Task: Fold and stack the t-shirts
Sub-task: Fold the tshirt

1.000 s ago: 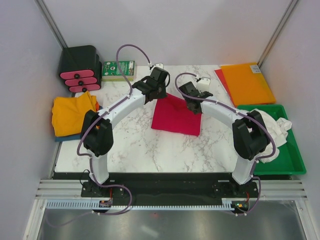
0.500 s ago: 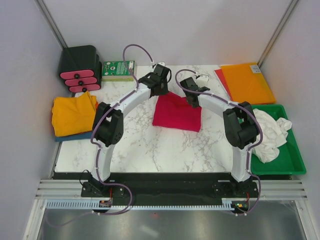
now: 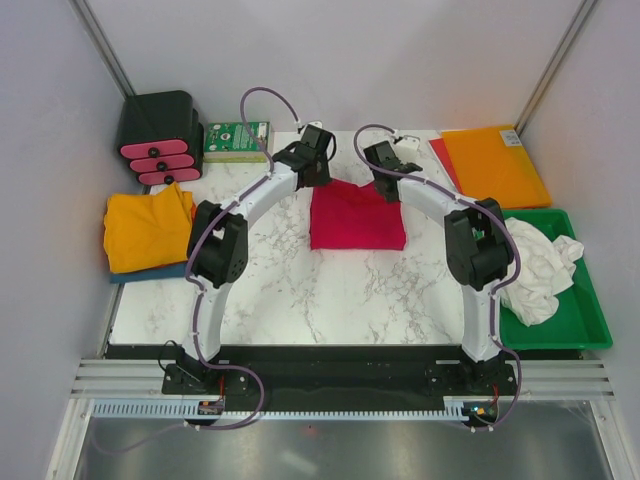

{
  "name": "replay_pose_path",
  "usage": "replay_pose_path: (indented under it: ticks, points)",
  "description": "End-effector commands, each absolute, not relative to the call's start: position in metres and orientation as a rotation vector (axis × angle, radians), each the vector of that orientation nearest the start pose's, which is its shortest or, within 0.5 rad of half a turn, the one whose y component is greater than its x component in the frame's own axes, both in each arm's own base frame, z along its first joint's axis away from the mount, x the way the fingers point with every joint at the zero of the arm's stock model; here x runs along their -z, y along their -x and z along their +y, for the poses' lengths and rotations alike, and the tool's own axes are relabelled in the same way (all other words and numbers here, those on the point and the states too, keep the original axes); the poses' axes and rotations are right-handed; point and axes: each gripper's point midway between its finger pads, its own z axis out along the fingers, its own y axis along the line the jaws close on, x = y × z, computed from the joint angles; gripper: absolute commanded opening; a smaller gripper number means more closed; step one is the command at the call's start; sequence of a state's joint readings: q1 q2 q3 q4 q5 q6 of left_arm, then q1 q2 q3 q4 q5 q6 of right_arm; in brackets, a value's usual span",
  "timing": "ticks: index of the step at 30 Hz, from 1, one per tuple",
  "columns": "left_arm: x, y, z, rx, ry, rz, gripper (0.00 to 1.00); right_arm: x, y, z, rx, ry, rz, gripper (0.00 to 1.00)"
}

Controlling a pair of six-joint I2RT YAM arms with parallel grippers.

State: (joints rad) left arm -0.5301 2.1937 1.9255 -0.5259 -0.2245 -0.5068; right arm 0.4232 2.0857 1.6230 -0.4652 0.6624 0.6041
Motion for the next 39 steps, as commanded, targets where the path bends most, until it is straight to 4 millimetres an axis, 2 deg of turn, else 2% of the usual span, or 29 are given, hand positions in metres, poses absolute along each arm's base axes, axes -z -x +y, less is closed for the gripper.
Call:
replay_pose_path:
  ticks: [1, 2, 3, 4, 5, 6, 7, 8, 9, 10, 12, 13, 14, 15, 16, 18, 22, 25, 26, 28, 30, 31, 33, 34, 35, 36, 38, 39]
  points:
    - [-0.134, -0.522, -0.264, 0.231, 0.105, 2.3, 0.36, -0.103, -0.504, 0.127, 0.269, -0.472, 2.153, 0.39]
    - [-0.134, -0.522, -0.259, 0.204, 0.121, 2.297, 0.44, -0.12, -0.505, 0.129, 0.229, -0.478, 2.112, 0.52]
    - [-0.144, -0.52, -0.257, 0.206, 0.133, 2.278, 0.54, -0.124, -0.502, 0.129, 0.226, -0.467, 2.107, 0.57]
    - [-0.148, -0.519, -0.254, 0.198, 0.141, 2.271, 0.58, -0.125, -0.496, 0.133, 0.223, -0.448, 2.111, 0.61]
    - [-0.158, -0.516, -0.25, 0.191, 0.154, 2.253, 0.62, -0.138, -0.492, 0.134, 0.206, -0.446, 2.093, 0.66]
    - [-0.162, -0.514, -0.248, 0.192, 0.165, 2.248, 0.63, -0.136, -0.487, 0.137, 0.196, -0.421, 2.108, 0.67]
    - [-0.159, -0.509, -0.245, 0.189, 0.171, 2.258, 0.63, -0.145, -0.483, 0.146, 0.152, -0.398, 2.105, 0.66]
    - [-0.161, -0.504, -0.248, 0.216, 0.169, 2.262, 0.62, -0.144, -0.48, 0.151, 0.123, -0.378, 2.116, 0.62]
    - [-0.166, -0.499, -0.252, 0.259, 0.173, 2.262, 0.6, -0.133, -0.472, 0.159, 0.079, -0.362, 2.151, 0.56]
    - [-0.156, -0.491, -0.259, 0.313, 0.148, 2.3, 0.57, -0.133, -0.469, 0.163, 0.043, -0.365, 2.154, 0.36]
    - [-0.148, -0.479, -0.271, 0.377, 0.145, 2.332, 0.44, -0.113, -0.459, 0.172, -0.017, -0.347, 2.214, 0.13]
    - [-0.134, -0.469, -0.277, 0.406, 0.125, 2.375, 0.37, -0.101, -0.456, 0.175, -0.028, -0.364, 2.239, 0.0]
    - [-0.128, -0.465, -0.282, 0.424, 0.121, 2.38, 0.29, -0.091, -0.452, 0.18, -0.044, -0.356, 2.265, 0.0]
    - [-0.124, -0.457, -0.291, 0.438, 0.096, 2.389, 0.26, -0.079, -0.445, 0.187, -0.061, -0.335, 2.301, 0.0]
    - [-0.109, -0.447, -0.295, 0.441, 0.082, 2.423, 0.25, -0.068, -0.441, 0.19, -0.053, -0.334, 2.322, 0.0]
    - [-0.098, -0.434, -0.308, 0.455, 0.043, 2.441, 0.23, -0.054, -0.431, 0.197, -0.046, -0.315, 2.353, 0.0]
    - [-0.067, -0.413, -0.312, 0.426, 0.025, 2.508, 0.22, -0.028, -0.417, 0.203, -0.034, -0.303, 2.407, 0.0]
    - [-0.05, -0.4, -0.308, 0.405, 0.032, 2.551, 0.21, -0.014, -0.407, 0.204, -0.013, -0.295, 2.438, 0.0]
    - [-0.051, -0.397, -0.306, 0.401, 0.046, 2.552, 0.21, -0.01, -0.402, 0.204, -0.008, -0.292, 2.447, 0.0]
    - [-0.042, -0.387, -0.298, 0.376, 0.058, 2.572, 0.21, -0.009, -0.394, 0.205, -0.002, -0.286, 2.453, 0.0]
    - [-0.047, -0.381, -0.294, 0.37, 0.076, 2.565, 0.21, -0.003, -0.383, 0.205, 0.013, -0.273, 2.465, 0.0]
    - [-0.041, -0.374, -0.287, 0.347, 0.078, 2.578, 0.21, -0.007, -0.379, 0.205, 0.012, -0.273, 2.457, 0.0]
    - [-0.047, -0.366, -0.284, 0.348, 0.084, 2.569, 0.21, -0.002, -0.366, 0.201, 0.038, -0.262, 2.469, 0.0]
    - [-0.041, -0.359, -0.277, 0.327, 0.089, 2.583, 0.21, -0.008, -0.362, 0.2, 0.029, -0.271, 2.458, 0.0]
    - [-0.043, -0.356, -0.276, 0.326, 0.089, 2.58, 0.2, -0.002, -0.352, 0.196, 0.048, -0.269, 2.473, 0.0]
    - [-0.043, -0.349, -0.272, 0.318, 0.084, 2.584, 0.21, -0.008, -0.348, 0.198, 0.035, -0.265, 2.461, 0.0]
    - [-0.044, -0.345, -0.267, 0.307, 0.088, 2.58, 0.2, -0.004, -0.335, 0.194, 0.048, -0.271, 2.468, 0.0]
    - [-0.045, -0.342, -0.265, 0.305, 0.09, 2.58, 0.2, -0.009, -0.331, 0.198, 0.035, -0.261, 2.459, 0.0]
